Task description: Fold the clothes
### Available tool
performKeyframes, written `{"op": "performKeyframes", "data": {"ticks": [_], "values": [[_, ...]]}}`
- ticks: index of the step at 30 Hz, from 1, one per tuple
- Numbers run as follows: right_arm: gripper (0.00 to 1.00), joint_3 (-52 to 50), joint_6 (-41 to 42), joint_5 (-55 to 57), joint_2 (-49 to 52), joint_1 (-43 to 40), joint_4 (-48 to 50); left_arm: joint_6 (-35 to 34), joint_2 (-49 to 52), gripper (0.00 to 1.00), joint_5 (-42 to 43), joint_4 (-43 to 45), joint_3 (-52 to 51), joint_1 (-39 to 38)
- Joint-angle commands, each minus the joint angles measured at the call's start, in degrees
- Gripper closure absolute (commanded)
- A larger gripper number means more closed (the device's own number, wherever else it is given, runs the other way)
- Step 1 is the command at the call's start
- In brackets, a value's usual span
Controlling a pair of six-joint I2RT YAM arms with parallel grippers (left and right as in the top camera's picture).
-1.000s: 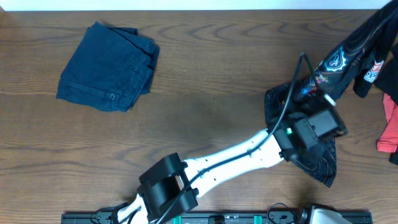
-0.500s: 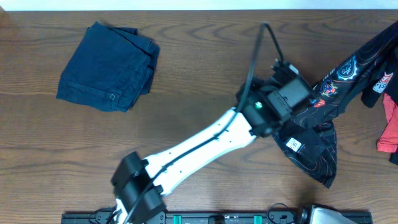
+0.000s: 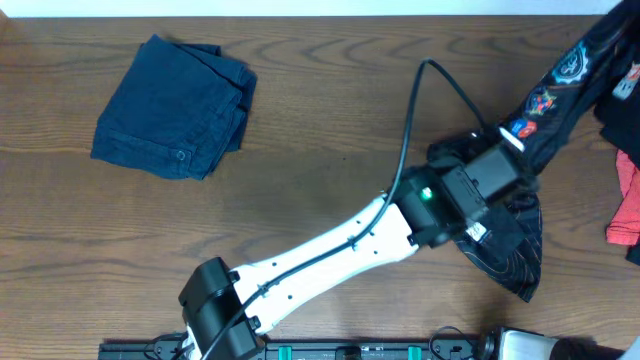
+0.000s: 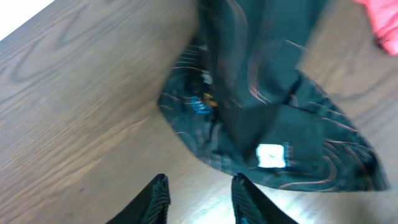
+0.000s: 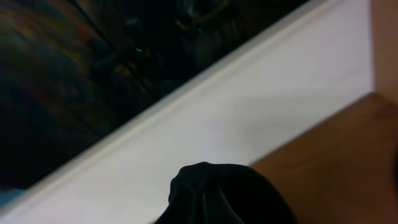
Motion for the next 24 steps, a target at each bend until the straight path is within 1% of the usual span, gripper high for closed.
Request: {"op": "performKeyframes", "data": {"ticks": [1, 3, 10, 15, 18, 21, 24], "values": [[0.99, 0.5, 4.7, 1.7, 0.1, 1.8, 1.4, -1.5, 2.1, 0.61, 1.0, 0.8, -0.1, -1.0], [0.99, 0.5, 5.8, 2.5, 0.1, 2.6, 1.5, -3.0, 3.0, 0.59, 1.2, 2.0, -0.1, -1.6], [0.99, 0.5, 5.9, 2.7, 0.0, 6.7, 2.2, -2.9, 7.7, 0.57, 1.4, 8.6, -0.1, -4.4], [0.99, 0.5, 5.4, 2.7, -0.7, 10.0, 2.1, -3.0, 10.9, 0.54, -2.9, 12.2, -0.1, -4.6], [0.99, 0.5, 4.7, 2.7, -1.9, 11.3, 2.1, -3.0, 11.9, 0.52, -7.3, 13.7, -0.1, -4.4], [0.99, 0.5, 3.9, 2.7, -3.5, 11.8, 1.7, -3.0, 12.0, 0.48, -11.0, 15.1, -0.1, -4.0], [0.99, 0.5, 3.2, 2.7, -5.1, 11.8, 1.1, -3.0, 12.0, 0.46, -13.7, 15.7, -0.1, -3.0]]}}
